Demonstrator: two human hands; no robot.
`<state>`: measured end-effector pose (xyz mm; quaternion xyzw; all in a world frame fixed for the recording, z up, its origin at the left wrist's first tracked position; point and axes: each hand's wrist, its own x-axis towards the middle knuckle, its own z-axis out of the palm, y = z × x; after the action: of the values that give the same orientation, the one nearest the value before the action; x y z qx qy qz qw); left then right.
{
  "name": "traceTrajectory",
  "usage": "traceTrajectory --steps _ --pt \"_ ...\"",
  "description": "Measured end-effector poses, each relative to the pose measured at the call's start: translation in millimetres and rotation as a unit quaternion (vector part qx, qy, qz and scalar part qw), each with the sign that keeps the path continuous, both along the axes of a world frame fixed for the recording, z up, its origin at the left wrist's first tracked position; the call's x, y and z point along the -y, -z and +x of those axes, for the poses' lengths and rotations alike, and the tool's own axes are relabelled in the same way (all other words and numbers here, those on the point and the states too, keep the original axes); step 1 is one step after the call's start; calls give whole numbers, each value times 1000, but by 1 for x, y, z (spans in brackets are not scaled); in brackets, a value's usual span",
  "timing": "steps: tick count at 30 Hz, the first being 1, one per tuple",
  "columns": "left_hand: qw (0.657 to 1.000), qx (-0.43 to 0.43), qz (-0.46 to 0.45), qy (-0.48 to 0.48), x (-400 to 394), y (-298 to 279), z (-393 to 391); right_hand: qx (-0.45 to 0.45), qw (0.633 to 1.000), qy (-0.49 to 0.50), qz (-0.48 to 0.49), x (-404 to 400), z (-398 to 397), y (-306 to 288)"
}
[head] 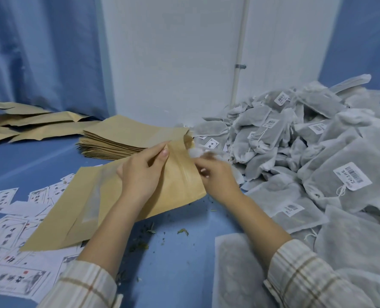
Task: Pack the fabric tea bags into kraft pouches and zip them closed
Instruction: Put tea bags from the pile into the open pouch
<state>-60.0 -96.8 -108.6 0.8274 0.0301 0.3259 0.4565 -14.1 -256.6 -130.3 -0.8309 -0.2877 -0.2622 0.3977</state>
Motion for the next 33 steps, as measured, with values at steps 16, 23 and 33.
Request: traceTrajectory --steps 16,23,33 --pt "992 44 118 18 12 17 4 -290 946 -12 -147 -7 21 4" --pt "992 39 114 -38 -3 22 10 -196 885 280 -315 47 55 22" --pt "991 31 121 -46 -7 25 12 -164 977 92 -99 54 34 -29"
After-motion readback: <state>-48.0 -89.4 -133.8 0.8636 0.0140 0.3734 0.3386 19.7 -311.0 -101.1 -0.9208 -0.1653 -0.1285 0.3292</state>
